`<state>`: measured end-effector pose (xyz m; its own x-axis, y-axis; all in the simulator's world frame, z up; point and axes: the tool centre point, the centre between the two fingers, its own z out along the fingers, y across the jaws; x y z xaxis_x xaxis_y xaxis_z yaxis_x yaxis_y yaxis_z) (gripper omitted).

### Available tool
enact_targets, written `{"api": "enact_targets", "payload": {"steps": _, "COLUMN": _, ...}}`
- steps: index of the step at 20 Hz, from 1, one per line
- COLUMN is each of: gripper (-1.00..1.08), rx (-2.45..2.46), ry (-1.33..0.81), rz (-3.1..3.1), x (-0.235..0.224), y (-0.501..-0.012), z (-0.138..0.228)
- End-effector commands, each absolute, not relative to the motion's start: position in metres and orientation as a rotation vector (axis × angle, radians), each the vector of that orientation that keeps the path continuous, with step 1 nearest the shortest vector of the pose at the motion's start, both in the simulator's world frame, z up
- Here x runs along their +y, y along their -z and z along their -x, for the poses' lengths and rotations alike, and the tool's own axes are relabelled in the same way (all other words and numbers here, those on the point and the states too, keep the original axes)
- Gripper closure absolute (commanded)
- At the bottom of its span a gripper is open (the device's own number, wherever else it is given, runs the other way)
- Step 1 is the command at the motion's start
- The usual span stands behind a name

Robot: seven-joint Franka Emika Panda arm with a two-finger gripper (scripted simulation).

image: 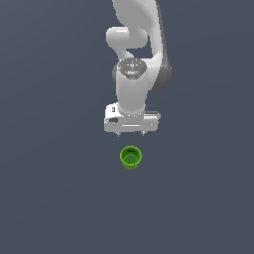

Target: Pick up the object and move it to a goal position.

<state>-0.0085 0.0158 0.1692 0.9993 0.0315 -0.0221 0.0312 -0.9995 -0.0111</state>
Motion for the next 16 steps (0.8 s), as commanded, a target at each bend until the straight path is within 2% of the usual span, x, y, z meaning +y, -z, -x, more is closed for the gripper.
{"api": "enact_targets", "payload": {"steps": 1, "gripper": -0.20, "rx": -0.049, "ry": -0.035, "rz": 3.130, "x": 0.0158, "y": -0.1692, "z": 0.0085}}
{"api": "enact_targets", "payload": {"steps": 16, "gripper": -0.20, "rx": 0.020, "ry": -0.030, "rz": 3.131, "x": 0.0097, "y": -0.1632, "z": 0.0102}}
